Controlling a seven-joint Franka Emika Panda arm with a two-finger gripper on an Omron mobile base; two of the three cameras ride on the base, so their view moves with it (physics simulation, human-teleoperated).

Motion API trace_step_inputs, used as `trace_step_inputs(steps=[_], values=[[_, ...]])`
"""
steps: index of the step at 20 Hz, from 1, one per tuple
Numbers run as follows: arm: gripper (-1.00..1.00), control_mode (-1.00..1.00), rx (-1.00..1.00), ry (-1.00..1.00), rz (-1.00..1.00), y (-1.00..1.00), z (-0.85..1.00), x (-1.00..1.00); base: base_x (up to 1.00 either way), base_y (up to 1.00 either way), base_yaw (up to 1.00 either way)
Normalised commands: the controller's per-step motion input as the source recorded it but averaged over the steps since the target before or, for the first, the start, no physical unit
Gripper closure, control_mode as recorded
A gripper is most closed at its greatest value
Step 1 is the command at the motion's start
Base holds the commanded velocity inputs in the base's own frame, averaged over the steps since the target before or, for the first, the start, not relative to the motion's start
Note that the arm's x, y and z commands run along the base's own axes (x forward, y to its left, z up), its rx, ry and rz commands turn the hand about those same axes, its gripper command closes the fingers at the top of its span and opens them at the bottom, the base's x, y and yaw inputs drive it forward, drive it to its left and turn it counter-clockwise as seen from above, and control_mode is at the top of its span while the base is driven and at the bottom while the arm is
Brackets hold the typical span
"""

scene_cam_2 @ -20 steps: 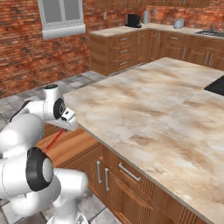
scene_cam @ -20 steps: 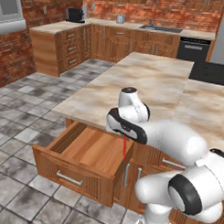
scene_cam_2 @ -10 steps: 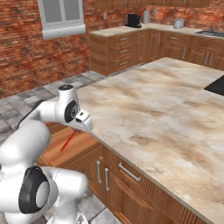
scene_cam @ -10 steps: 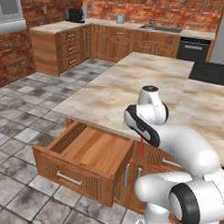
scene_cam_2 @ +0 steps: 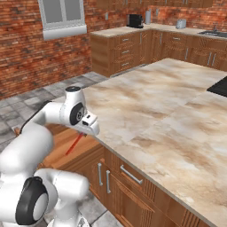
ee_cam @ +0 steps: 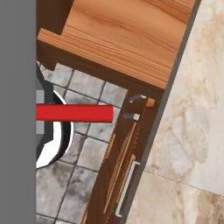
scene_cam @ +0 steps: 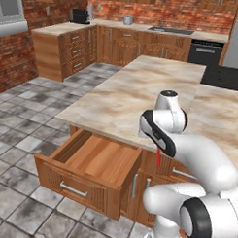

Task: Take a straw from the drawer in front and place it inside the glass cup on the dining counter.

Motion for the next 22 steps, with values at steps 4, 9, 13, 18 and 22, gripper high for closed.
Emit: trace_step_inputs(steps=[4, 9, 13, 18, 22], values=[[1.0, 1.0, 0.0, 0.0, 0.0, 0.0, 0.0, 0.0, -1.0, -0.05, -0.05], [1.0, 1.0, 0.0, 0.0, 0.0, 0.0, 0.0, 0.0, -0.98, -0.1, -0.21], [1.0, 1.0, 0.0, 0.0, 0.0, 0.0, 0.0, 0.0, -0.5, -0.17, -0.55], [1.0, 1.0, 0.0, 0.0, 0.0, 0.0, 0.0, 0.0, -0.22, -0.33, -0.71], [1.0, 1.0, 0.0, 0.0, 0.0, 0.0, 0.0, 0.0, -0.17, -0.39, -0.75]])
